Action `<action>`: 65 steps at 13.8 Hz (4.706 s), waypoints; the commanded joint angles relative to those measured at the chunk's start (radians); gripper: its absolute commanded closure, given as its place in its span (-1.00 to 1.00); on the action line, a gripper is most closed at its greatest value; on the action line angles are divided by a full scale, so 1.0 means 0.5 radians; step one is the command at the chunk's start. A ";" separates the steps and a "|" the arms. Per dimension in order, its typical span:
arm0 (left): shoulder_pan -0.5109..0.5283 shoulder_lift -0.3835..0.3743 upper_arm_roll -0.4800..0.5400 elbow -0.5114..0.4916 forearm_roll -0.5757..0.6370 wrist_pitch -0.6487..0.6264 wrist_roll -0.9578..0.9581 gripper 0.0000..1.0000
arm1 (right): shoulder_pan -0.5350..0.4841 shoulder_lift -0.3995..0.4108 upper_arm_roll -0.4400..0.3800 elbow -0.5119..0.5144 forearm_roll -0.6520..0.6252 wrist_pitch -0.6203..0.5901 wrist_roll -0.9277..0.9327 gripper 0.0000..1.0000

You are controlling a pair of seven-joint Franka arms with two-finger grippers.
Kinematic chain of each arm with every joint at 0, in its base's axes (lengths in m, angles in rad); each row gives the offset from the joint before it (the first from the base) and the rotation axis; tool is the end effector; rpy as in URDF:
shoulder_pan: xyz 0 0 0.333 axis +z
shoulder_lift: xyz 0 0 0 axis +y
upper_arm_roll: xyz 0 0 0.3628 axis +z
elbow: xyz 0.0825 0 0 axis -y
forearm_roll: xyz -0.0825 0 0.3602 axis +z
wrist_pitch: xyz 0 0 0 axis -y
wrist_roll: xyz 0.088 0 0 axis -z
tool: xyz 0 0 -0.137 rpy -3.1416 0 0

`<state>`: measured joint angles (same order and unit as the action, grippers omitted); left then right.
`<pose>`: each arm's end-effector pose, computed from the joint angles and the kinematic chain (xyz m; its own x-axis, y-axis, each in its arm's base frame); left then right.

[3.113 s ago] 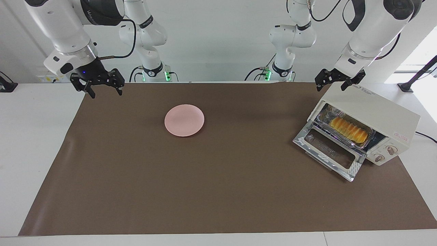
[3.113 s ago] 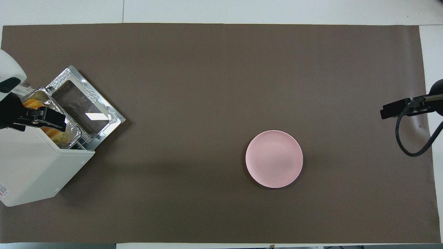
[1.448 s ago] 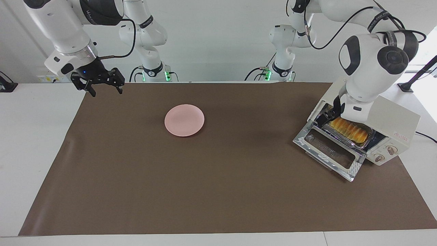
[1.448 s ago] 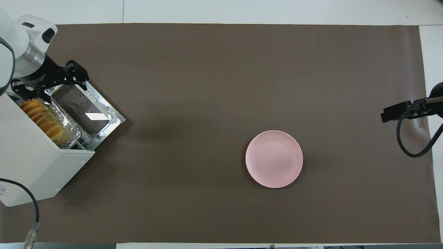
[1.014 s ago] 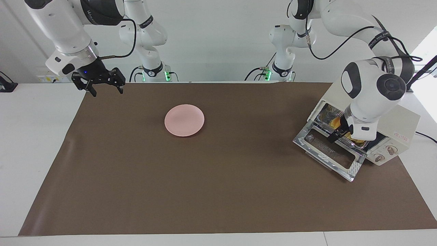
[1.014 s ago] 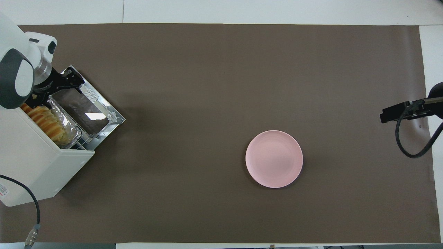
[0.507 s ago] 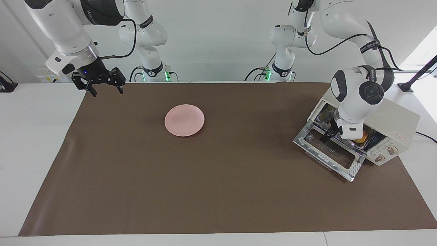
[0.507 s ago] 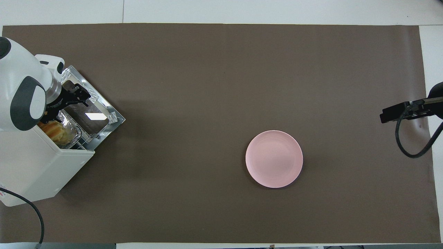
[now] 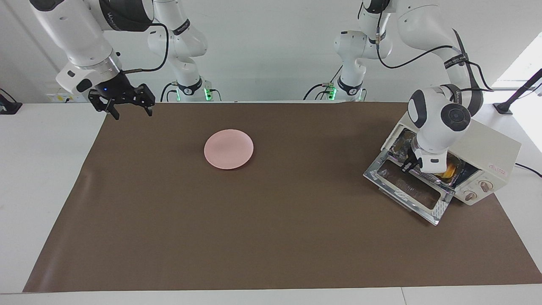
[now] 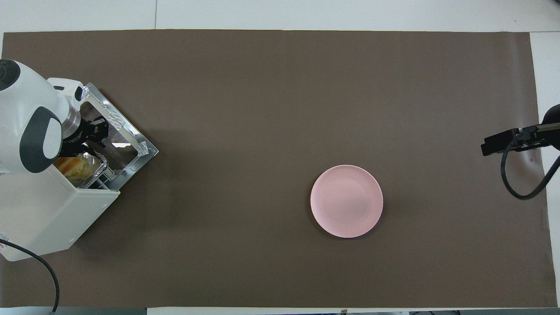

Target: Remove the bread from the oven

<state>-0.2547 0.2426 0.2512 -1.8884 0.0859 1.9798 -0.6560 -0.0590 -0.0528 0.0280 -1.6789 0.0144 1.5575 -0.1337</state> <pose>0.5823 -0.0024 0.4001 0.8172 0.5752 -0.0353 0.5590 -0.8061 -0.1942 0.5057 -0.0133 0.6194 0.9925 0.1026 -0.0662 0.1014 -0.9946 -0.0219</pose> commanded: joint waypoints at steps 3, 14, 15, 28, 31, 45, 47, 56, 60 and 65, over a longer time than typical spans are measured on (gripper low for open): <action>-0.027 -0.041 -0.021 0.049 0.040 0.041 0.002 1.00 | -0.008 -0.048 0.005 -0.048 0.020 -0.032 0.025 -1.00; -0.996 0.036 -0.051 0.246 -0.178 0.004 0.103 1.00 | -0.078 -0.048 0.002 -0.048 0.020 -0.035 0.025 -1.00; -1.024 0.036 -0.061 0.197 -0.178 0.022 0.109 1.00 | -0.087 -0.048 0.002 -0.048 0.020 -0.035 0.025 -1.00; -1.145 0.031 -0.058 0.144 -0.285 0.137 0.118 -1.00 | -0.078 -0.048 0.008 -0.048 0.020 -0.050 0.022 -1.00; -0.894 -0.034 -0.051 0.325 -0.292 -0.136 0.143 -1.00 | -0.039 -0.051 0.039 -0.060 0.020 -0.026 0.055 -1.00; -0.104 -0.568 -0.061 0.322 -0.258 -1.076 0.903 -1.00 | 0.964 0.648 0.051 0.084 -0.001 0.661 1.454 -1.00; -0.055 -0.577 -0.079 0.313 -0.258 -1.118 0.993 -1.00 | 1.111 0.935 0.042 0.386 -0.035 0.637 1.732 -1.00; 0.105 -0.596 -0.257 0.295 -0.261 -1.122 0.993 -1.00 | 1.354 1.621 0.036 0.980 -0.090 0.750 2.025 -1.00; 0.092 -0.583 -0.257 0.310 -0.258 -1.106 0.996 -1.00 | 1.391 1.594 0.039 0.885 -0.213 0.760 1.793 -0.97; 0.101 -0.528 -0.263 0.463 -0.258 -1.143 1.030 -1.00 | 1.394 1.587 0.042 0.796 -0.207 0.879 1.758 0.99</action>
<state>-0.2176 -0.0260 0.1291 -1.6827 -0.0348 1.4241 -0.1605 0.6396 0.7467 0.0470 -1.2401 -0.0768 1.9505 0.7571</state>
